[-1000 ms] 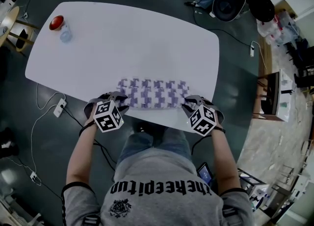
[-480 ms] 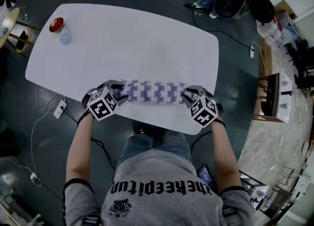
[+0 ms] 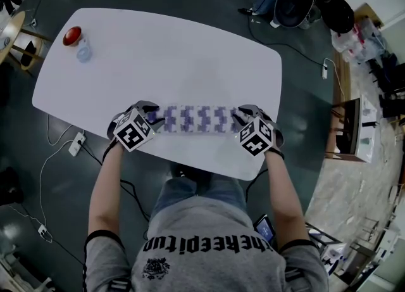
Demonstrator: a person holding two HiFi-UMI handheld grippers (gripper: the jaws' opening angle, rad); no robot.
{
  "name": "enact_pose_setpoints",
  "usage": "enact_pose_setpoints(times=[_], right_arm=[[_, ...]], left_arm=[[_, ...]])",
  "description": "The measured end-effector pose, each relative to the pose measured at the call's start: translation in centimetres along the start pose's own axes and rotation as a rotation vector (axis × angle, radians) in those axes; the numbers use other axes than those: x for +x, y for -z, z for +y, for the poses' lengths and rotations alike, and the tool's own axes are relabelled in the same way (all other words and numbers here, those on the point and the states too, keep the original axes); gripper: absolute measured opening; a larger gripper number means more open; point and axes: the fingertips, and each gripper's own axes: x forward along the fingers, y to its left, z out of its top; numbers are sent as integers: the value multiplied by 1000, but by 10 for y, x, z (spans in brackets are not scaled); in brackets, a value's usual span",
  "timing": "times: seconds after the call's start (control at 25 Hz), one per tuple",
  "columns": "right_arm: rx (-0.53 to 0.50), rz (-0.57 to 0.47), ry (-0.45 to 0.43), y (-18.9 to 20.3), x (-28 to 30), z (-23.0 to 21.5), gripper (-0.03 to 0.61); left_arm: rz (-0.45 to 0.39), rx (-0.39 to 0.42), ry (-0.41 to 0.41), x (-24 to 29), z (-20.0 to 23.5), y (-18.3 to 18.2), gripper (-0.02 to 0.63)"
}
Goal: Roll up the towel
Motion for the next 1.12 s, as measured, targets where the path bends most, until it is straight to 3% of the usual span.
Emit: enact_pose_setpoints(times=[0.32, 0.48, 0.6, 0.72, 0.84, 1.12], right_arm=[[58, -16, 19, 16, -5, -12, 98], [221, -106, 9, 2, -24, -21, 98], [322, -193, 5, -12, -38, -27, 98], [368, -267, 22, -30, -49, -33, 79], [387, -323, 61, -52, -63, -41, 2], [433, -460, 127, -83, -109, -44, 2]], left_arm=[[-10, -41, -6, 11, -5, -15, 167], [-53, -41, -21, -2, -3, -27, 167], [-91, -85, -48, -16, 0, -38, 167], [-174, -132, -80, -28, 10, -56, 145], [-272, -165, -139, -49, 27, -80, 20], [-515, -211, -265, -110, 25, -141, 5]])
